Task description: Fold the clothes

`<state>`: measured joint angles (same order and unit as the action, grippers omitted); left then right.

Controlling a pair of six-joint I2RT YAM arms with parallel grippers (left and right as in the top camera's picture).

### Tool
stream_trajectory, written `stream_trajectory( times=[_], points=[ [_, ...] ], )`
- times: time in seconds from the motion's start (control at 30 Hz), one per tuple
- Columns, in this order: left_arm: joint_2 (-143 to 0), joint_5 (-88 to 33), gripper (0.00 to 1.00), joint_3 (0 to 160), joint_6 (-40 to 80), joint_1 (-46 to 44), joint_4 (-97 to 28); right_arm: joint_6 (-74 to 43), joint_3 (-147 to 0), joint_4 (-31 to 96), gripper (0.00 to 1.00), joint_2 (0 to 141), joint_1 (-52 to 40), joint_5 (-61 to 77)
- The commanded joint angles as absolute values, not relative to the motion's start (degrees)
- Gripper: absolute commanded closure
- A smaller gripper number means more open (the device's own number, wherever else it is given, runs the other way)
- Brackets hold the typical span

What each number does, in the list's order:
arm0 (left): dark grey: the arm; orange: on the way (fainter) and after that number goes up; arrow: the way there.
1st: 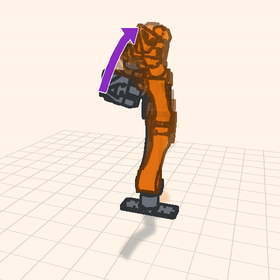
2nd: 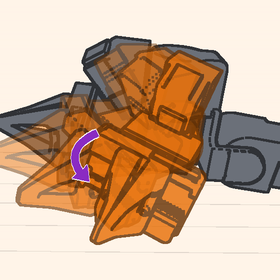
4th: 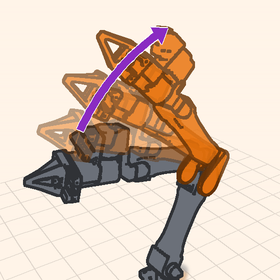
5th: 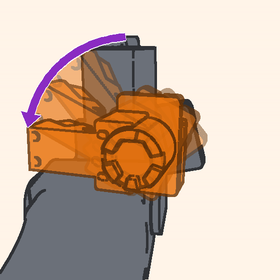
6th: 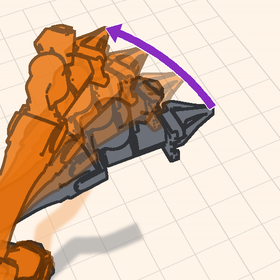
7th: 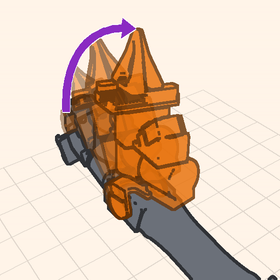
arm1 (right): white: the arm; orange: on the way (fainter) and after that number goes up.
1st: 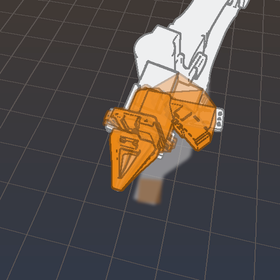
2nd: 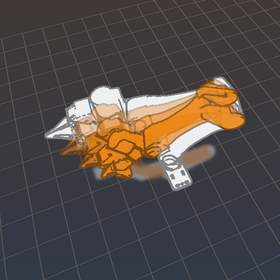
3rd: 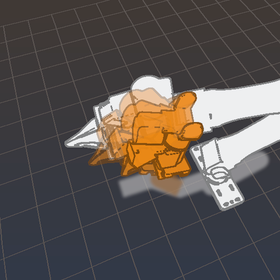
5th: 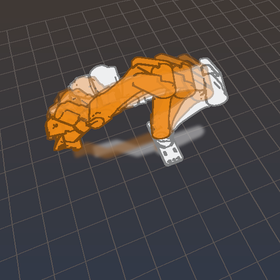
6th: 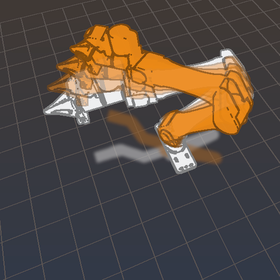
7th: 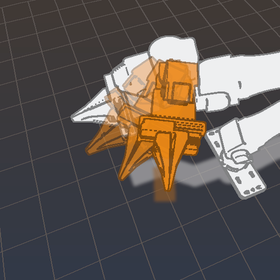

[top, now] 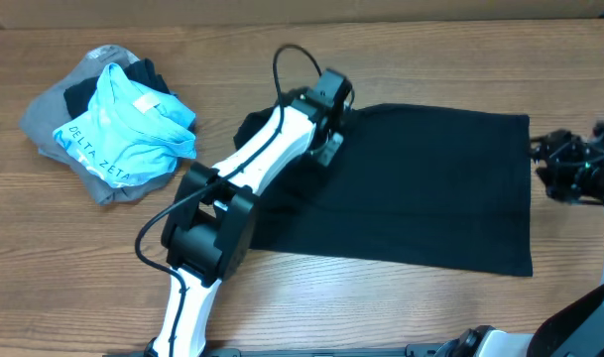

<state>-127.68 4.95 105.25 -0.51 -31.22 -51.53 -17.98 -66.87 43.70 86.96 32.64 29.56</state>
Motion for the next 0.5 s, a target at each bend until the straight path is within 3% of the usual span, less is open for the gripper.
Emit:
stream_trajectory(
  times=[0.0, 0.27, 0.47],
  points=[
    [-126.4, 10.7, 0.96, 113.3, 0.4, -29.8, -55.5, -17.8, -67.5, 39.0, 0.34, 87.6, 28.6, 25.8],
    [-126.4, 12.5, 0.96, 124.7, 0.4, -29.2, -66.3, -18.0, -67.5, 27.2, 0.33, 95.6, 22.1, 6.5],
    [-126.4, 12.7, 0.96, 126.9, 0.2, -29.2, -71.2, -18.0, -67.6, 16.6, 0.32, 103.7, 23.4, 6.0]
  ],
)
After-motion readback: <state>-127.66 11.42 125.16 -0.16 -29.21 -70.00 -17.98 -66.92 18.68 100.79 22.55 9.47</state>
